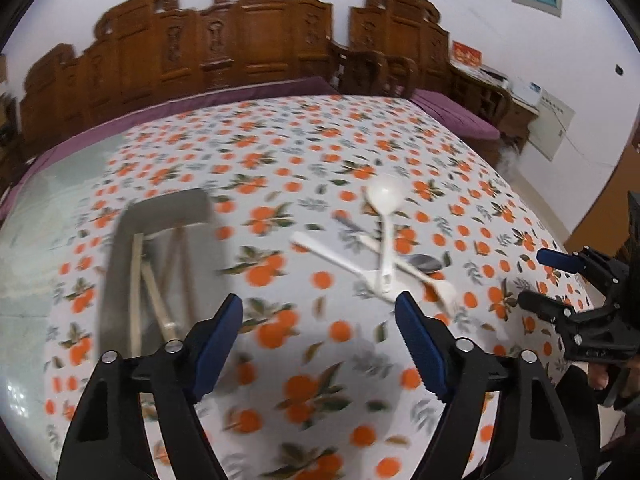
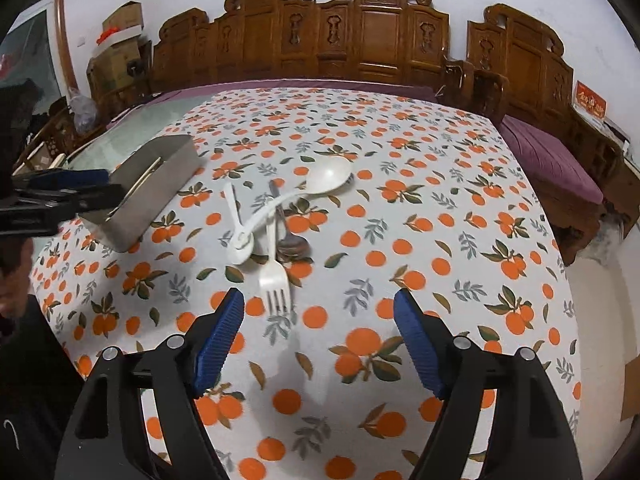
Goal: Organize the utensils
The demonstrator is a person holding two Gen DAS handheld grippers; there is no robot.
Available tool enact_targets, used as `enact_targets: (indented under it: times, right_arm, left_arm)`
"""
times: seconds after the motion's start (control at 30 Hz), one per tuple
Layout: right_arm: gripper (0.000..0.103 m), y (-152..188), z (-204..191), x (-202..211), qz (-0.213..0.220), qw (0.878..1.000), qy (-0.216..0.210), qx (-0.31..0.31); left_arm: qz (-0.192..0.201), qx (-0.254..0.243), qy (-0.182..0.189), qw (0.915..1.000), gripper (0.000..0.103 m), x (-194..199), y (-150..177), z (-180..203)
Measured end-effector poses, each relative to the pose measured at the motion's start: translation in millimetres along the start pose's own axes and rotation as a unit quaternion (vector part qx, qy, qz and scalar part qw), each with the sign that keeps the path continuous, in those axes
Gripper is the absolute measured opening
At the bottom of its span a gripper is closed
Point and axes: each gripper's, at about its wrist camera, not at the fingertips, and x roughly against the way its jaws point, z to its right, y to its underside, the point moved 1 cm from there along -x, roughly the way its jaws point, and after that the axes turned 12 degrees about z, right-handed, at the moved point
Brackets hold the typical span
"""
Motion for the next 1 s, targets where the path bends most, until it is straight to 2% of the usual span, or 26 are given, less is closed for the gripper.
enact_targets:
  times: [0.17,0.33,0.4,0.53,0.63,0.67,0.77,0.87,1.0]
  right_arm:
    - [0.079,0,13,0,0.000,1.000,-0.002,-0.024]
    - [0.079,0,16,-1,-0.001,1.000,0.002,-0.027]
    - [0.079,2,18,-2,-0.004,0.999,0.001,-0.032]
    - [0.079,4,18,-4,-0.008,0.999,0.000,-0.032]
    - [0.079,4,19,-4,-0.008,0.999,-0.003,-0.040]
    - [0.079,4,20,-4,-0.008,0.999,-0.004,-0.042]
    - [0.079,5,21,-5,-0.010,0.999,-0.009,-0.048]
    - [0.079,6,21,-6,-0.011,0.999,-0.010,-0.049]
    - [0.079,8,20,-9,-0.015,0.999,-0.008,-0.047]
  left_arm:
    - [-0.021,-0.005,0.021,0.9996,0.060,-45,-5,29]
    - [-0.042,-0.019,0.026,0.9986,0.049,-88,-11,48]
    - [-0.051,-0.020,0.027,0.9981,0.044,-102,-13,52]
    - [-0.063,-0.019,0.035,0.9972,0.042,-123,-16,57]
    - [-0.077,-0.022,0.036,0.9962,0.032,-141,-17,61]
    - [-0.078,-0.024,0.036,0.9960,0.028,-145,-18,62]
    - [-0.081,-0.032,0.031,0.9957,0.026,-155,-20,65]
    - [-0.087,-0.036,0.026,0.9952,0.009,-162,-21,65]
    - [-0.071,-0.037,0.034,0.9962,0.009,-146,-24,63]
